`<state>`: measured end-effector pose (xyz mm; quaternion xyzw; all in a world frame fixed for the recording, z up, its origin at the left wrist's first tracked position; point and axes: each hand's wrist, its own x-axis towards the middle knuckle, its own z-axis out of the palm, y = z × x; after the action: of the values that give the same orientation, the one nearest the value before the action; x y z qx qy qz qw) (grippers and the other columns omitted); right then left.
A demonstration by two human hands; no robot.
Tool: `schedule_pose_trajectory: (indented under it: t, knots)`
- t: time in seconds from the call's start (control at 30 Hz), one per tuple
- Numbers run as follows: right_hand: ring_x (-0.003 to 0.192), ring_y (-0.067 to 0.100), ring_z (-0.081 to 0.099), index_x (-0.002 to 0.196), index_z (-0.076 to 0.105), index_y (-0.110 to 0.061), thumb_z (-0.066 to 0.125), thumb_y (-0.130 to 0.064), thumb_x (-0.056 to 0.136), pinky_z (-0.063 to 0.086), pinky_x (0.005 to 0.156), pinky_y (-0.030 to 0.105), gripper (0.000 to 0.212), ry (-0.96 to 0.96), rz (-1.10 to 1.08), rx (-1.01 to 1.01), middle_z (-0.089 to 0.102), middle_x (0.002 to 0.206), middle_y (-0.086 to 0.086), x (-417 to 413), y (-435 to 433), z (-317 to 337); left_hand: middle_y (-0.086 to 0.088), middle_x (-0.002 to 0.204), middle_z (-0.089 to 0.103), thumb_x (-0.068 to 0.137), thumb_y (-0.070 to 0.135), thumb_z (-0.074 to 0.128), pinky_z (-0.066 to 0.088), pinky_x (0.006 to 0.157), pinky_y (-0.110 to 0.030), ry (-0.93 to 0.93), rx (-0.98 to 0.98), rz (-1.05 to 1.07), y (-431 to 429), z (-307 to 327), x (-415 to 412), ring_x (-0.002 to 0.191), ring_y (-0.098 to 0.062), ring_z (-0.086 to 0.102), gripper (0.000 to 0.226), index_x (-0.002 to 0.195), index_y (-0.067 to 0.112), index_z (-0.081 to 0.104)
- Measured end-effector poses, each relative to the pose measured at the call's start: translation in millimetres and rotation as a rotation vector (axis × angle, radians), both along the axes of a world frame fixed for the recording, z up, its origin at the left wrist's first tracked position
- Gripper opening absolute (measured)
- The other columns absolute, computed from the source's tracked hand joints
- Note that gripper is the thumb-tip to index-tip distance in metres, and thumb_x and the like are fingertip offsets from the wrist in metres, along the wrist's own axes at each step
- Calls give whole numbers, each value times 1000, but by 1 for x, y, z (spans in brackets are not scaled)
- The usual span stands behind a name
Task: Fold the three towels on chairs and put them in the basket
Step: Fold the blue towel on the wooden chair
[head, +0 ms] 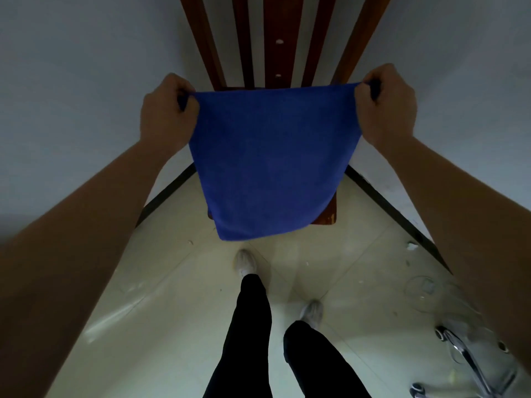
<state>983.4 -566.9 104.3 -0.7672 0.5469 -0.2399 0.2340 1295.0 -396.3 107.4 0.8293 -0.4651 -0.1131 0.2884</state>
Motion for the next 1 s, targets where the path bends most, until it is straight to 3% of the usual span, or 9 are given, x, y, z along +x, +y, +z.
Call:
schedule_pose_trajectory:
  t: [0.1,0.17,0.27,0.43,0.67,0.8,1.0]
  knots:
    - [105,26,59,124,63,-15,48,-26,100,38,76,26,31,179,93,109,61,121,12,15,-23,-38,-16,113,69,99,19,52,45,79,-31,-71,223,-165,-25,-43,31,99,-31,63,25,117,7,63]
    - [109,28,57,128,63,-19,48,-29,102,36,77,26,32,275,112,137,58,125,14,26,-36,-64,-17,118,68,100,21,51,47,86,-38,-103,332,-218,-42,-71,46,105,-37,62,28,122,8,63]
    - [110,27,56,128,64,-23,48,-30,102,37,77,26,32,313,108,79,57,124,13,36,-50,-94,-19,117,67,103,21,43,47,83,-41,-189,382,-224,-59,-98,52,104,-39,61,31,123,9,63]
    - [107,25,57,124,63,-22,47,-32,100,46,80,31,31,327,81,28,57,122,11,33,-45,-132,-22,104,69,102,14,36,44,72,-39,-239,210,-118,-46,-134,43,92,-36,62,33,116,6,65]
    - [88,38,61,113,68,-8,56,-20,95,54,71,45,24,603,415,28,63,104,19,-22,20,-160,-20,74,69,84,0,64,48,63,-41,-320,344,-324,54,-176,-6,64,-34,63,13,94,3,71]
    - [82,36,64,97,70,-8,60,-19,93,51,67,39,15,736,480,22,67,95,18,-48,57,-175,-17,81,71,77,4,71,50,66,-43,-285,438,-373,103,-189,-44,68,-36,65,16,93,6,71]
    - [81,38,64,99,70,-9,64,-16,88,53,67,41,14,708,476,55,67,97,18,-73,97,-189,-13,89,68,82,12,66,48,70,-43,-283,444,-335,137,-194,-79,78,-34,62,14,95,9,70]
